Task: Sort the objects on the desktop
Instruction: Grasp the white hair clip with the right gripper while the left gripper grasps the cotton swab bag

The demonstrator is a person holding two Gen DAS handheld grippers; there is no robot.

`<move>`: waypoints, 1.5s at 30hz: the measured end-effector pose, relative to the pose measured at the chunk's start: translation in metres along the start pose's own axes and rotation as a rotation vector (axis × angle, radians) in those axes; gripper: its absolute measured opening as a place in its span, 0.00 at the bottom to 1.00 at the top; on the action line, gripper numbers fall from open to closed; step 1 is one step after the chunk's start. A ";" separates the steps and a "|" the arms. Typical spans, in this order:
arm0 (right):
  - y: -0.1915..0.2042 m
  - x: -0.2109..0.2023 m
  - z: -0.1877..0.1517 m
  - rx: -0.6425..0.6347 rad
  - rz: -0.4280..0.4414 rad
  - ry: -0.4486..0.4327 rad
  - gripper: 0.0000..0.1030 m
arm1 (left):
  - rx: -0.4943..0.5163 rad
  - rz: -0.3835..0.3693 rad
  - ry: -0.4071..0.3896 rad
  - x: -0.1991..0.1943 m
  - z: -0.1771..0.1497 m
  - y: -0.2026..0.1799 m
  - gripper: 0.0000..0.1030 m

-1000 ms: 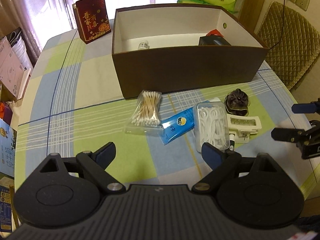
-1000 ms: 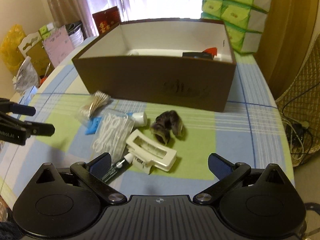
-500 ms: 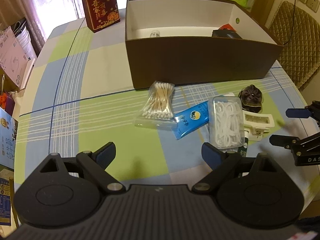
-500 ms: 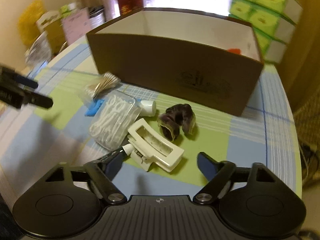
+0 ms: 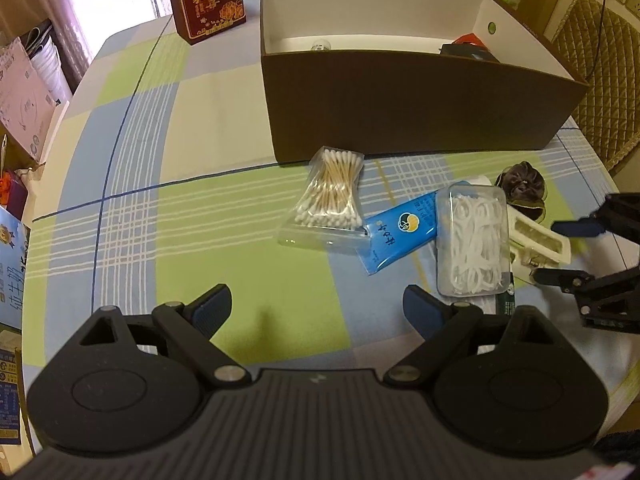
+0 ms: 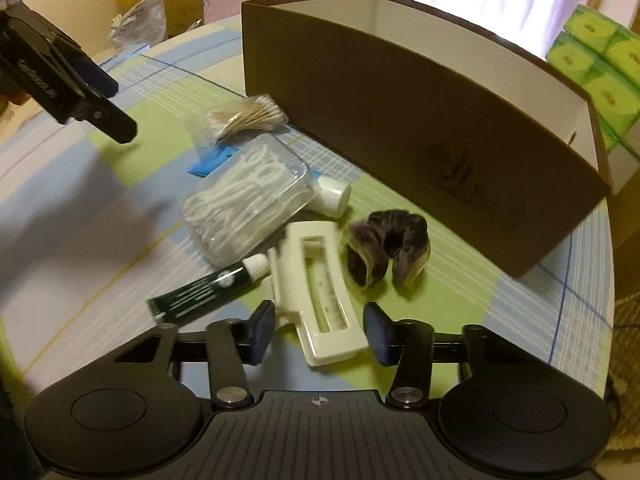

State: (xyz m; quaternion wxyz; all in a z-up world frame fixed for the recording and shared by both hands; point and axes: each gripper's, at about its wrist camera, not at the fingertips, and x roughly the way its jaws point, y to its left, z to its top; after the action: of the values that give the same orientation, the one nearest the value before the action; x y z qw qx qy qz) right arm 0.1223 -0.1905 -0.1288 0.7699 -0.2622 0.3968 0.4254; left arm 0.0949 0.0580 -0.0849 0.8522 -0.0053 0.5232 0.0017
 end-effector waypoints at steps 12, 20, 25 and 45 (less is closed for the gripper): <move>-0.001 -0.019 -0.011 0.161 -0.027 0.005 0.62 | 0.015 -0.013 0.010 0.009 0.003 -0.003 0.88; -0.001 0.000 0.000 0.243 -0.049 -0.011 0.38 | 0.020 -0.023 0.007 0.010 0.003 -0.003 0.88; 0.000 -0.001 0.000 0.265 -0.093 0.008 0.37 | 0.020 -0.030 0.009 0.014 0.002 -0.003 0.88; -0.051 -0.023 -0.025 0.516 -0.225 0.073 0.37 | 0.110 -0.056 -0.053 0.079 0.063 -0.005 0.62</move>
State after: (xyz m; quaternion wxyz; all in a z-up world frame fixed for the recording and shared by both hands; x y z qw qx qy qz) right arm 0.1490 -0.2449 -0.1199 0.8387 -0.1153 0.4879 0.2127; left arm 0.1868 0.0533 -0.1273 0.8645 0.0271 0.4994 -0.0509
